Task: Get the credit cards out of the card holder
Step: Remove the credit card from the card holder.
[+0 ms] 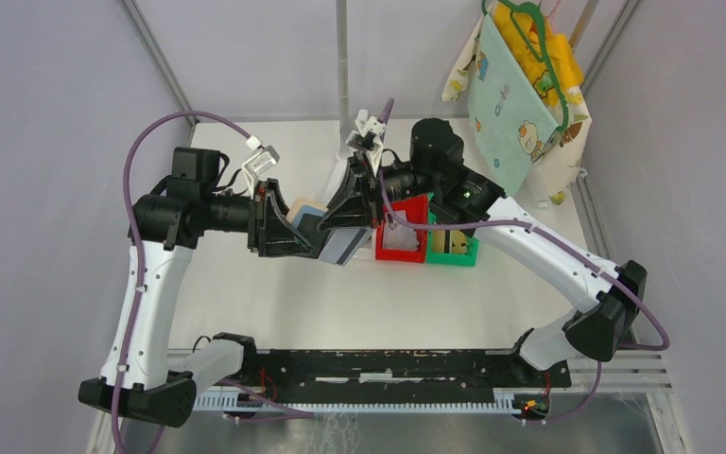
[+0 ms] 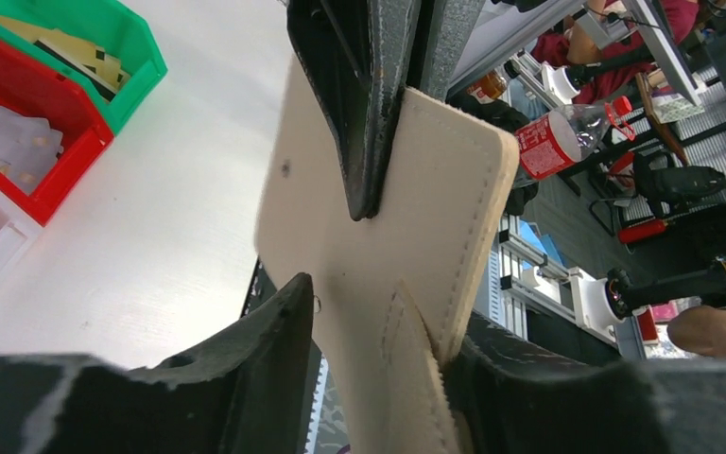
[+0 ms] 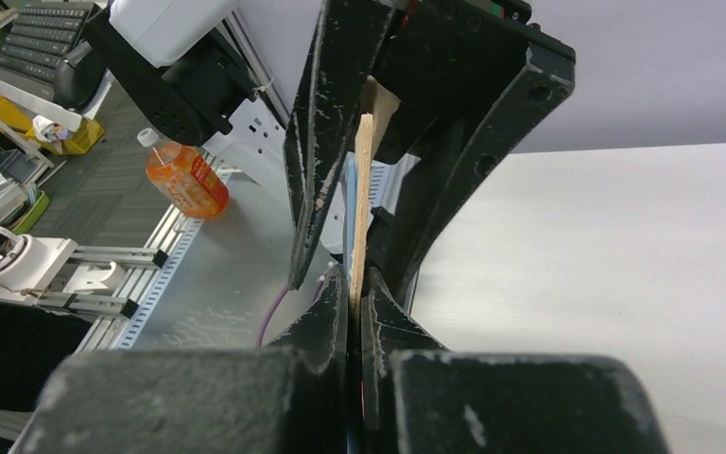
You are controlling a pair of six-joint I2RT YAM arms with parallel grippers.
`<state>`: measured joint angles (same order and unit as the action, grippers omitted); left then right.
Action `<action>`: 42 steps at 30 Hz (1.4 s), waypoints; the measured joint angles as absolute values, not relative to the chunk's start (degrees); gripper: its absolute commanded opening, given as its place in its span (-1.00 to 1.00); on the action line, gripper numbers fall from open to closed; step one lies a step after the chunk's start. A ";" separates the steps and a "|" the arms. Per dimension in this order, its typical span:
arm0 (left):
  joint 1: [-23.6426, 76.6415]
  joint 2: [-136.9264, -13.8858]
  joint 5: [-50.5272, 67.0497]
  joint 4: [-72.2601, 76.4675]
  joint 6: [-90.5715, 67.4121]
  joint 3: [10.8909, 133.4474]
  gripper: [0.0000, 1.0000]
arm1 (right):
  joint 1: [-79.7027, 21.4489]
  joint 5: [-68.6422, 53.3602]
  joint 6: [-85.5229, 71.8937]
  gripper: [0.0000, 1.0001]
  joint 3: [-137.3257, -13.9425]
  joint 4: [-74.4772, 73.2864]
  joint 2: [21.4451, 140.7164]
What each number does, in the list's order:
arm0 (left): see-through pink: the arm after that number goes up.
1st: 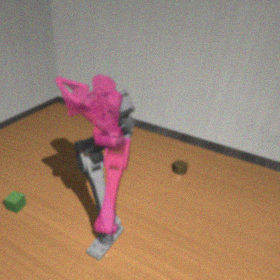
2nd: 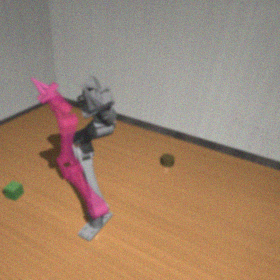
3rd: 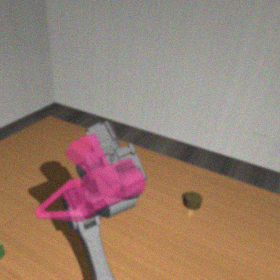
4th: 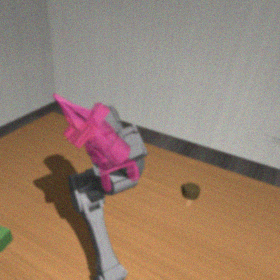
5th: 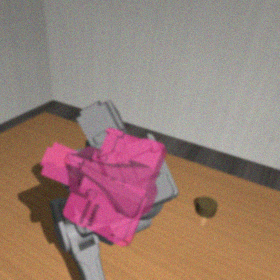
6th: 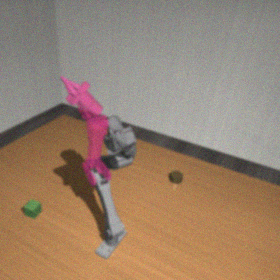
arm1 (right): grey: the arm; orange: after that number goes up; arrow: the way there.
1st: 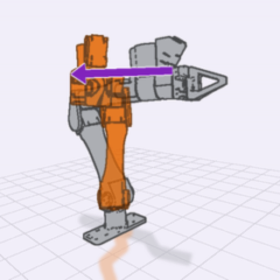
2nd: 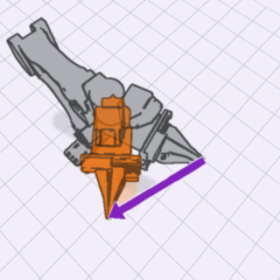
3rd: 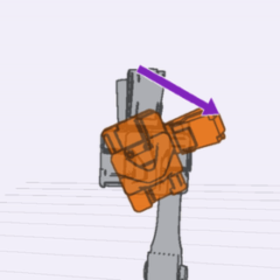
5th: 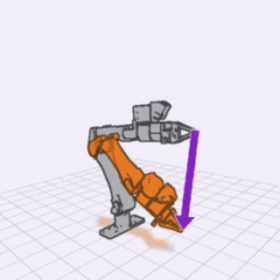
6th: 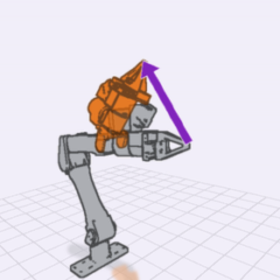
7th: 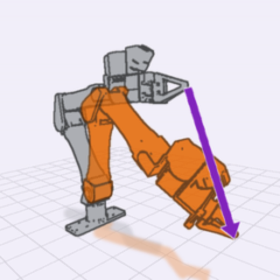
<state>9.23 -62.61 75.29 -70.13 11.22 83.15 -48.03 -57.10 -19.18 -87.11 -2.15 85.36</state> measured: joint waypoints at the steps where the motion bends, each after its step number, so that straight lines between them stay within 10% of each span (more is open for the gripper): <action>1: 9.23 -62.61 75.29 -70.15 11.33 83.18 0.19 | -48.10 -56.93 -19.64 -1.00 -86.94 -1.61 85.36; 12: 9.23 -59.42 70.30 -68.51 13.74 83.07 0.06 | -48.27 -48.56 -22.98 -1.00 -85.73 -2.24 85.38; 20: 9.23 -57.63 63.42 -62.74 13.21 80.77 -0.56 | -48.38 -45.74 -26.87 -0.94 -85.10 -1.56 85.80; 24: 9.23 -57.80 63.07 -61.01 11.57 80.09 -0.85 | -48.21 -46.00 -28.86 -0.01 -83.77 0.58 85.80; 30: 9.23 -58.43 64.53 -58.81 9.52 78.74 -0.97 | -43.64 -46.46 -33.01 0.41 -79.37 4.95 84.25; 42: 9.23 -59.81 59.59 -47.70 -5.10 75.26 -0.96 | -35.77 -39.42 -43.59 0.23 -63.26 17.80 67.48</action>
